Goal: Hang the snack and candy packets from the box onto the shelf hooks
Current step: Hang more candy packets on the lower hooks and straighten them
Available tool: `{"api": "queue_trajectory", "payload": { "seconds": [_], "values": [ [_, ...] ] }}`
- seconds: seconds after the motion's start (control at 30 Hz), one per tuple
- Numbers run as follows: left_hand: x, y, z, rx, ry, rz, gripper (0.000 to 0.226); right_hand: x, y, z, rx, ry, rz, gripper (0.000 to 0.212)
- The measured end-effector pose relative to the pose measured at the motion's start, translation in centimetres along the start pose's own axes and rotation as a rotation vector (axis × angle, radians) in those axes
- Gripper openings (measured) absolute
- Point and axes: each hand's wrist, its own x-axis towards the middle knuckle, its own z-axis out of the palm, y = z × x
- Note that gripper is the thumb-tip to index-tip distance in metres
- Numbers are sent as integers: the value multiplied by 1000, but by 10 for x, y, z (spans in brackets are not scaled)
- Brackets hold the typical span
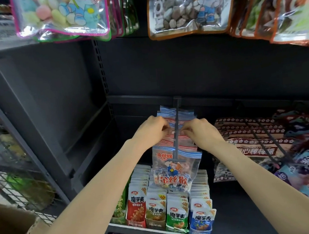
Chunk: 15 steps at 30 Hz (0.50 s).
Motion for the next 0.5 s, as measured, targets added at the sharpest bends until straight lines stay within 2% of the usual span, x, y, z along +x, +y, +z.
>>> {"api": "queue_trajectory", "payload": {
  "seconds": [0.1,0.2,0.27,0.33,0.43,0.5],
  "values": [
    [5,3,3,59,45,-44,23,8,-2,2,-44,25,48,25],
    [3,6,7,12,110,-63,23,10,-4,4,19,40,88,27],
    [-7,6,9,-86,158,-2,26,3,-3,7,134,98,67,29],
    [-22,3,11,-75,135,81,35,-11,-1,11,193,156,16,33],
    [-38,-2,20,89,36,153,44,-29,1,23,198,32,-31,45],
    [-40,-4,24,110,21,152,45,-29,2,31,160,-42,-65,48]
  ]
}}
